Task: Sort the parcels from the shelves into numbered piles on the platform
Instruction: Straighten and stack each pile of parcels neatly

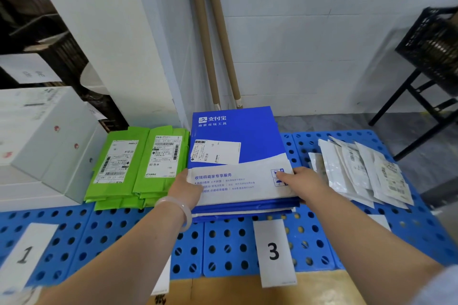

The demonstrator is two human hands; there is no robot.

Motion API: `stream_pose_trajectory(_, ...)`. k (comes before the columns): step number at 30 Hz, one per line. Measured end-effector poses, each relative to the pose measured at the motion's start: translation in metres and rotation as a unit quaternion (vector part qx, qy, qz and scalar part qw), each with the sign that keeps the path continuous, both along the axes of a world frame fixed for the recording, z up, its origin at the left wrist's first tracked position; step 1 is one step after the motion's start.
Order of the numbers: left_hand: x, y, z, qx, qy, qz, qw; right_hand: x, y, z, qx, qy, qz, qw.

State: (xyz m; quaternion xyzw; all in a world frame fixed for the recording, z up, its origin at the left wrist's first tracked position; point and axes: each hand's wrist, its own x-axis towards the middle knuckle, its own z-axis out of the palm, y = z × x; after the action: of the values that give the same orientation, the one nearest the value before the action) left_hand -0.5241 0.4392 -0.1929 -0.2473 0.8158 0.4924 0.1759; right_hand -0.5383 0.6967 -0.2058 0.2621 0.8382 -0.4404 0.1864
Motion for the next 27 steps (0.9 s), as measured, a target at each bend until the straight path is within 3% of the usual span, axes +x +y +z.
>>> stream_pose_trajectory(8, 0.009, 0.004, -0.006, -0.030, -0.056, -0.035, 0.997, 0.008, -0.003, -0.007, -0.016, -0.014, -0.018, 1.000)
stream_pose_trajectory(16, 0.000, 0.007, 0.002, 0.017, 0.013, -0.006, 1.000, -0.002, 0.000, 0.005, 0.011, 0.019, -0.023, 1.000)
stream_pose_trajectory(27, -0.008, 0.008, -0.002, 0.030, 0.012, 0.006, 0.999, -0.011, 0.002, 0.007, -0.002, 0.014, -0.030, 0.999)
